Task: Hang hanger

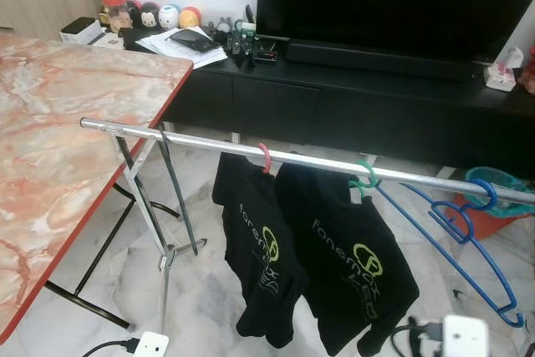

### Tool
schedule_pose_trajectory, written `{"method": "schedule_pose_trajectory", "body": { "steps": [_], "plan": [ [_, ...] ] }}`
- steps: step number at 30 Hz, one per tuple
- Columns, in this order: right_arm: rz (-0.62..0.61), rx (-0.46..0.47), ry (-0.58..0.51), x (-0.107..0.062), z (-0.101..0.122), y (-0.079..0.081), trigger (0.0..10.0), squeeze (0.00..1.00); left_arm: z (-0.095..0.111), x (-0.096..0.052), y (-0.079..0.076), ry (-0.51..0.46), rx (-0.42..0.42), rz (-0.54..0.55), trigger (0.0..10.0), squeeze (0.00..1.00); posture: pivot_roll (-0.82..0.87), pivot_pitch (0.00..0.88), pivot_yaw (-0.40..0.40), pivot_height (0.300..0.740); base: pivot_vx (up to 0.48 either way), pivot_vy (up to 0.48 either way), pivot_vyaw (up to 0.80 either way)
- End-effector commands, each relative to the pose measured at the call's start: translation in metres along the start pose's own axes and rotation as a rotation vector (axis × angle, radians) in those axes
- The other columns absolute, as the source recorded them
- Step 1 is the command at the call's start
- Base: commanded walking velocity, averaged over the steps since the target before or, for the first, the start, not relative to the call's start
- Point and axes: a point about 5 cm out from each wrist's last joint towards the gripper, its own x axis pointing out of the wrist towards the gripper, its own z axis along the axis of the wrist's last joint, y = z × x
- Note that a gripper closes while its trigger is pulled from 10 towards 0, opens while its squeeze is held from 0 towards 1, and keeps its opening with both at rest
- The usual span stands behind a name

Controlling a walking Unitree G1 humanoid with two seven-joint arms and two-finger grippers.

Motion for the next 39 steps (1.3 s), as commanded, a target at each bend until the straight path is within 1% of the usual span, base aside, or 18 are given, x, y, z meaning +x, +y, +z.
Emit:
{"method": "schedule_pose_trajectory", "body": {
  "steps": [1, 5, 7, 9, 11, 14, 15, 16, 18, 19, 22, 23, 25, 27, 30, 34, 37, 39],
  "plan": [
    [0.0, -0.011, 0.027, 0.006, -0.007, 0.001, 10.0, 0.0, -0.002, 0.0, -0.003, 0.012, 0.004, -0.01, 10.0, 0.0, -0.1, 0.0, -0.063, 0.74, 0.0, 0.0, 0.0],
    [0.05, -0.029, 0.094, 0.019, -0.02, 0.011, 10.0, 0.0, -0.002, 0.0, -0.003, 0.015, 0.001, -0.01, 10.0, 0.0, -0.1, 0.0, -0.062, 0.74, 0.0, 0.0, 0.0],
    [0.065, -0.049, 0.152, 0.03, -0.032, 0.016, 10.0, 0.0, -0.002, 0.0, -0.003, 0.017, -0.002, -0.009, 10.0, 0.0, -0.09, 0.0, -0.061, 0.74, 0.0, 0.0, 0.0],
    [0.067, -0.044, 0.167, 0.032, -0.034, 0.017, 10.0, 0.0, -0.002, 0.0, -0.003, 0.018, -0.001, -0.01, 10.0, 0.0, -0.09, 0.0, -0.06, 0.74, 0.0, 0.0, 0.0],
    [0.096, -0.012, 0.226, 0.04, -0.044, 0.021, 10.0, 0.0, -0.003, 0.0, -0.003, 0.021, -0.001, -0.009, 10.0, 0.0, -0.09, 0.0, -0.059, 0.74, 0.0, 0.0, 0.0],
    [0.134, -0.005, 0.23, 0.043, -0.046, 0.026, 10.0, 0.0, -0.003, 0.0, -0.002, 0.025, 0.002, -0.008, 10.0, 0.0, -0.09, 0.0, -0.055, 0.74, 0.0, 0.0, 0.0],
    [0.184, -0.013, 0.222, 0.046, -0.047, 0.033, 10.0, 0.0, -0.003, 0.0, -0.002, 0.028, 0.005, -0.007, 10.0, 0.0, -0.09, 0.0, -0.049, 0.74, 0.0, 0.0, 0.0],
    [0.201, -0.022, 0.229, 0.047, -0.049, 0.036, 10.0, 0.0, -0.003, 0.0, -0.002, 0.029, 0.005, -0.007, 10.0, 0.0, -0.09, 0.0, -0.049, 0.74, 0.0, 0.0, 0.0],
    [0.246, -0.052, 0.254, 0.047, -0.053, 0.041, 10.0, 0.0, -0.003, 0.0, -0.002, 0.03, 0.006, -0.008, 10.0, 0.0, -0.09, 0.0, -0.045, 0.74, 0.0, 0.0, 0.0],
    [0.275, -0.1, 0.276, 0.047, -0.056, 0.043, 10.0, 0.0, -0.003, 0.0, -0.002, 0.031, 0.007, -0.009, 10.0, 0.0, -0.09, 0.0, -0.046, 0.74, 0.0, 0.0, 0.0],
    [0.298, -0.177, 0.301, 0.046, -0.06, 0.043, 10.0, 0.0, -0.004, 0.0, -0.002, 0.032, 0.004, -0.008, 10.0, 0.0, -0.08, 0.0, -0.049, 0.74, 0.0, 0.0, 0.0],
    [0.301, -0.22, 0.315, 0.047, -0.061, 0.041, 10.0, 0.0, -0.004, 0.0, -0.002, 0.032, 0.001, -0.006, 10.0, 0.0, -0.08, 0.0, -0.049, 0.74, 0.0, 0.0, 0.0],
    [0.3, -0.237, 0.318, 0.049, -0.06, 0.04, 10.0, 0.0, -0.004, 0.0, -0.002, 0.032, -0.001, -0.006, 10.0, 0.0, -0.08, 0.0, -0.049, 0.74, 0.0, 0.0, 0.0],
    [0.297, -0.216, 0.312, 0.052, -0.056, 0.039, 10.0, 0.0, -0.005, 0.0, -0.001, 0.033, -0.002, -0.003, 10.0, 0.0, -0.08, 0.0, -0.046, 0.74, 0.0, 0.0, 0.0],
    [0.312, -0.213, 0.311, 0.042, -0.068, 0.045, 10.0, 0.0, -0.005, 0.0, -0.001, 0.035, 0.0, -0.004, 10.0, 0.0, -0.09, 0.0, -0.045, 0.74, 0.0, 0.0, 0.0],
    [0.313, -0.208, 0.308, 0.039, -0.073, 0.045, 10.0, 0.0, -0.005, 0.0, -0.001, 0.035, -0.002, -0.005, 10.0, 0.0, -0.08, 0.0, -0.046, 0.74, 0.0, 0.0, 0.0],
    [0.287, -0.166, 0.317, 0.038, -0.076, 0.046, 10.0, 0.0, -0.005, 0.0, -0.001, 0.033, -0.001, -0.007, 10.0, 0.0, -0.08, 0.0, -0.047, 0.74, 0.0, 0.0, 0.0],
    [0.274, -0.133, 0.328, 0.035, -0.079, 0.05, 10.0, 0.0, -0.006, -0.001, -0.002, 0.035, 0.002, -0.009, 10.0, 0.0, -0.08, 0.0, -0.046, 0.74, 0.0, 0.0, 0.0]
  ]
}}
